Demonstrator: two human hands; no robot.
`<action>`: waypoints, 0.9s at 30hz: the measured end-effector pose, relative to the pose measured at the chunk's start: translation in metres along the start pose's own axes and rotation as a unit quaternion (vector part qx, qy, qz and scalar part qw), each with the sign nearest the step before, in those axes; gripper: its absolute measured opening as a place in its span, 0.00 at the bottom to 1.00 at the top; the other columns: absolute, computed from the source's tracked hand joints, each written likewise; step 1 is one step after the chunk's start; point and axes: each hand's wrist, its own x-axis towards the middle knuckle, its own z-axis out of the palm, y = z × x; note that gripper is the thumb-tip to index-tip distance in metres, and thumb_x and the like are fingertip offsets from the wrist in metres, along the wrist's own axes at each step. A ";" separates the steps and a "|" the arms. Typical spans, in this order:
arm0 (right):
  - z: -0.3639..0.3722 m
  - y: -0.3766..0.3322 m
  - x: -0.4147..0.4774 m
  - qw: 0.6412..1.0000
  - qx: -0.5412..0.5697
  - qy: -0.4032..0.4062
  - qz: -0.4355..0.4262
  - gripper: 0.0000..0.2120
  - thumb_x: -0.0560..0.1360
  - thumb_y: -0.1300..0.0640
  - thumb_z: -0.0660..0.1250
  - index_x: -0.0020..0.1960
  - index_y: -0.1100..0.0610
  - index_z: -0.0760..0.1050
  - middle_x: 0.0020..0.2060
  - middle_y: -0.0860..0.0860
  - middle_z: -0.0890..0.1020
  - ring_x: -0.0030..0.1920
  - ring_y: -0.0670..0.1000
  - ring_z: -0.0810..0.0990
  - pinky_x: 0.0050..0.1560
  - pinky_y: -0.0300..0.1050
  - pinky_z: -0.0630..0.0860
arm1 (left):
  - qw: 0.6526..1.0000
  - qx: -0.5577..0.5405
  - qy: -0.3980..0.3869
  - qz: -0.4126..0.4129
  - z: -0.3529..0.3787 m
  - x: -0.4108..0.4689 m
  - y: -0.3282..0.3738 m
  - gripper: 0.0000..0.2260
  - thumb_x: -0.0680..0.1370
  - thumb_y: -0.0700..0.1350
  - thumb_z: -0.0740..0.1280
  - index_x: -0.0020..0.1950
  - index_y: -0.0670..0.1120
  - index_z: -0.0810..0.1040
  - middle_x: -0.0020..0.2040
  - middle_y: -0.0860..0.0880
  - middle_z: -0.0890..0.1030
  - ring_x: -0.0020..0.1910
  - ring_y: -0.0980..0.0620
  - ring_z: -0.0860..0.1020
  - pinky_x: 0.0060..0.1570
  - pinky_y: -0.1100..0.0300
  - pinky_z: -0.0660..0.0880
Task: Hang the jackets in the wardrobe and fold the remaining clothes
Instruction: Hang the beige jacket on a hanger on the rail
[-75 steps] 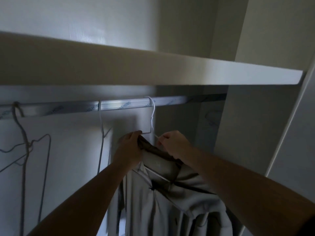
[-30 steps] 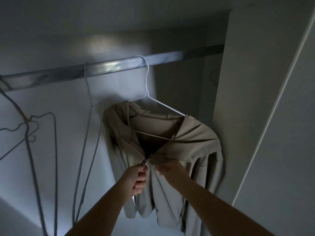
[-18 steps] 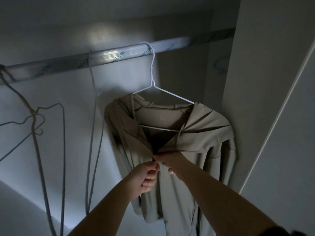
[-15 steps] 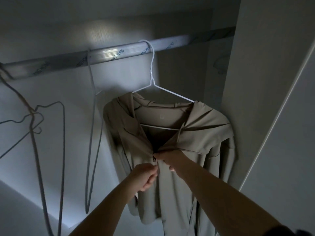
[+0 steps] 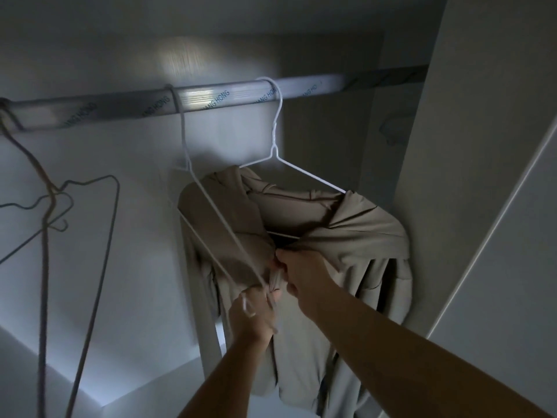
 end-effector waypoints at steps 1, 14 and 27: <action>0.001 -0.008 -0.001 1.000 0.008 0.003 -0.021 0.11 0.77 0.62 0.65 0.36 0.57 0.75 0.33 0.52 0.82 0.17 0.40 0.67 0.18 0.33 0.61 | 1.000 0.027 -0.002 0.002 -0.001 0.000 0.003 0.14 0.81 0.53 0.60 0.57 0.47 0.79 0.49 0.50 0.82 0.52 0.50 0.80 0.48 0.70 0.73; -0.004 -0.053 -0.031 0.995 0.032 -0.017 -0.095 0.08 0.79 0.61 0.64 0.41 0.59 0.77 0.34 0.51 0.82 0.18 0.41 0.65 0.18 0.33 0.60 | 0.995 0.067 -0.052 -0.046 0.006 -0.012 0.003 0.14 0.81 0.51 0.60 0.59 0.44 0.78 0.57 0.47 0.82 0.57 0.51 0.78 0.54 0.63 0.70; -0.089 -0.093 -0.040 0.768 -0.514 0.133 -0.358 0.23 0.75 0.65 0.60 0.69 0.59 0.68 0.63 0.58 0.73 0.62 0.60 0.73 0.61 0.48 0.70 | 0.971 -0.062 -0.226 0.051 -0.053 -0.069 0.082 0.07 0.79 0.46 0.62 0.46 0.47 0.78 0.43 0.48 0.83 0.40 0.54 0.80 0.47 0.56 0.78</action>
